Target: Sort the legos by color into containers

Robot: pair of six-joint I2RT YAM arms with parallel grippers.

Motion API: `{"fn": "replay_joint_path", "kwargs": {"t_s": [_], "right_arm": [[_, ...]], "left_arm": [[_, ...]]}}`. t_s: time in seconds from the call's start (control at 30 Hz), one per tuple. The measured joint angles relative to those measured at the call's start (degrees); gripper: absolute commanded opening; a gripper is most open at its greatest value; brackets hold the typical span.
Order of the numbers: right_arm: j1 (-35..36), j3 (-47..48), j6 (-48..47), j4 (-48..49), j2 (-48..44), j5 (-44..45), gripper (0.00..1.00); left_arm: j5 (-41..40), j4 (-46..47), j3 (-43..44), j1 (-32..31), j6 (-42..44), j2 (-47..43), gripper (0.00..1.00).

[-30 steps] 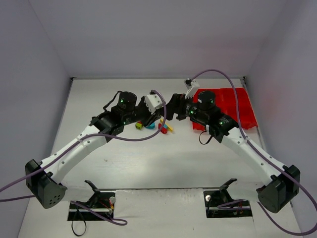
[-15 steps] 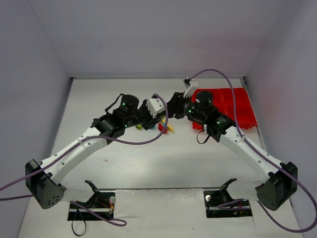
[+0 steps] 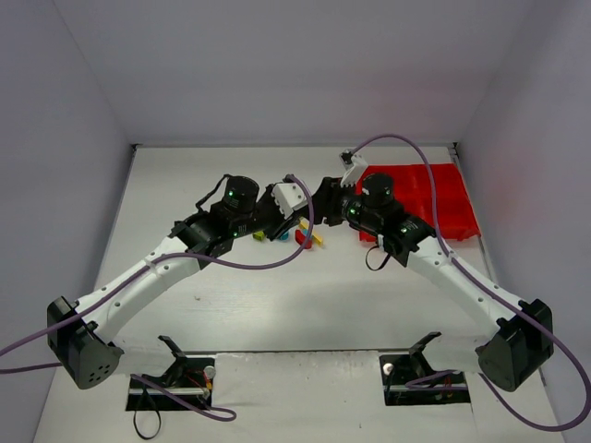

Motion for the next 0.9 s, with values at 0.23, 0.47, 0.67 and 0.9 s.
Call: {"fn": "replay_joint_path", "kwargs": {"t_s": [0.23, 0.47, 0.67, 0.9], "right_arm": [[0.28, -0.02, -0.07, 0.85, 0.02, -0.66, 0.01], [0.28, -0.04, -0.52, 0.37, 0.28, 0.85, 0.00], [-1.18, -0.02, -3.89, -5.53, 0.20, 14.69, 0.00], [-8.94, -0.02, -6.08, -13.33, 0.35, 33.77, 0.00]], "left_arm": [[-0.31, 0.00, 0.00, -0.04, 0.17, 0.33, 0.08], [-1.68, 0.48, 0.00, -0.13, 0.09, 0.63, 0.74], [-9.97, 0.17, 0.00, -0.11, -3.39, 0.63, 0.76], [-20.87, -7.85, 1.01, 0.98, -11.02, 2.03, 0.76]]}}
